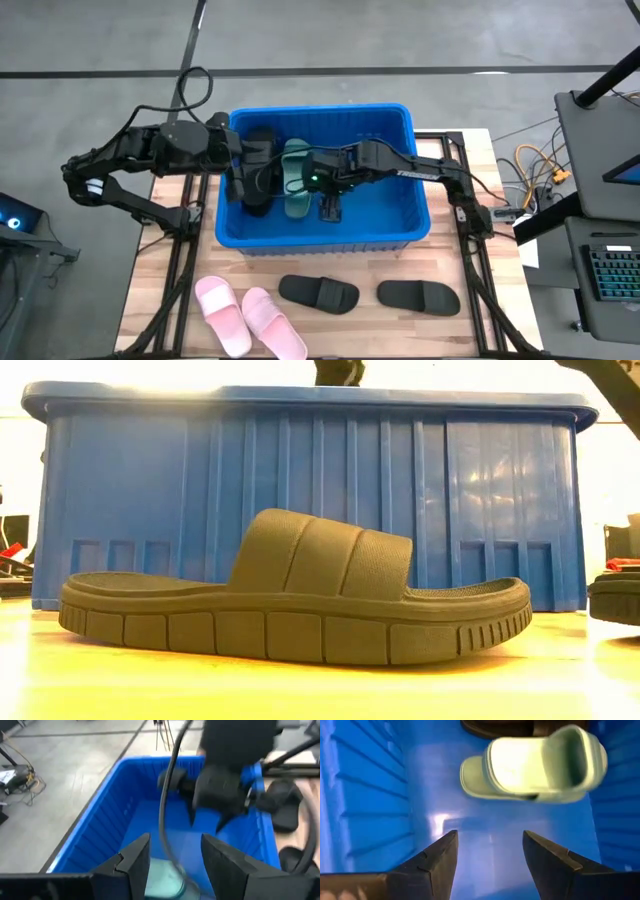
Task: Pick and place slides into bin
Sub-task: Put the pink slipper into the blue bin
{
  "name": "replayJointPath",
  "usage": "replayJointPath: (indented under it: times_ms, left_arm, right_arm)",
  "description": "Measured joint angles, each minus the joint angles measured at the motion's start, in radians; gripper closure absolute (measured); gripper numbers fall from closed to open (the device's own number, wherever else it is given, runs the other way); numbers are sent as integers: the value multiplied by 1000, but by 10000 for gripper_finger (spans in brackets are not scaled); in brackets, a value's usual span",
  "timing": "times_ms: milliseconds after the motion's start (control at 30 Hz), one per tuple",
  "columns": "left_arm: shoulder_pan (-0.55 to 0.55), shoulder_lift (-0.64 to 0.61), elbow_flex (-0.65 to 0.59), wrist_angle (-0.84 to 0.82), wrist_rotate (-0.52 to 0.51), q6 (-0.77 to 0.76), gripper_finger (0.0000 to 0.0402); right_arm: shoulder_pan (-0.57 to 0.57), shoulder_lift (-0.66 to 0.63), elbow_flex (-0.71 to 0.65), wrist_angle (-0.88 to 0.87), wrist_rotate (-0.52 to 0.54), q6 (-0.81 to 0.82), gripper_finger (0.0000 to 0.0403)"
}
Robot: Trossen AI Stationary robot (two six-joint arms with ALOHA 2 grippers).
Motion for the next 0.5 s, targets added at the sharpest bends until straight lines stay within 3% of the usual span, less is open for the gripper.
replayJointPath:
  times_ms: [333,500]
  left_arm:
    - [-14,1,0,-112,-4,-26,242]
    - [-20,-13,0,-191,-9,-78,242]
  right_arm:
    - [82,-103,0,-172,105,200,193]
    - [136,-166,-9,-169,163,282,193]
